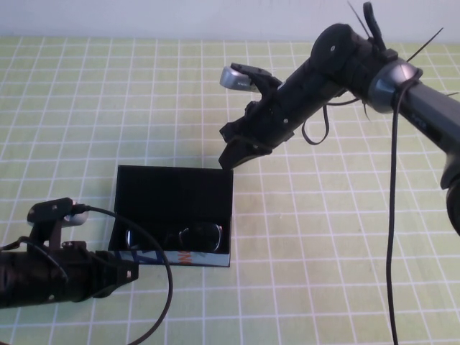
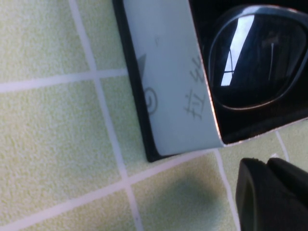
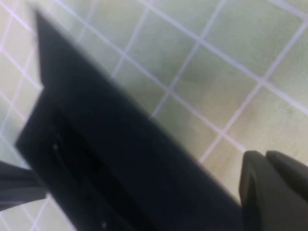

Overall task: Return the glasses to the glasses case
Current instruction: Close the glasses case

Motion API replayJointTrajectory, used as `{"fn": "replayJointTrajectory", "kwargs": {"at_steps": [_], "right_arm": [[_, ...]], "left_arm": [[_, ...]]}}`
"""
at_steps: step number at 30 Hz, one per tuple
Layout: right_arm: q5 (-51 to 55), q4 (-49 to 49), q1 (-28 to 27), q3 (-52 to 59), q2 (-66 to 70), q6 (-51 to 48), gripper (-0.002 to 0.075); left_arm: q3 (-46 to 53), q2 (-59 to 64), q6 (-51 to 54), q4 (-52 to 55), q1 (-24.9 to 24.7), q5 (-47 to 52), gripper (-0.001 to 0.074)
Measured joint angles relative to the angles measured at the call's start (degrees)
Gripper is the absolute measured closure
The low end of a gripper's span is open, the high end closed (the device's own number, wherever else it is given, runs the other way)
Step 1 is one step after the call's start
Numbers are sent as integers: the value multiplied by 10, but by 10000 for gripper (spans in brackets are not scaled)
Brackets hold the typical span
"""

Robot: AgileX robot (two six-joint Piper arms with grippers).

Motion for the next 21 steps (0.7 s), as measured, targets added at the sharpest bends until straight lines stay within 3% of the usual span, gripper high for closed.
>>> {"fn": "replayJointTrajectory", "kwargs": {"at_steps": [21], "right_arm": [[0, 8, 39, 160, -119, -40, 737]], "left_arm": [[0, -1, 1, 0, 0, 2, 737]]}}
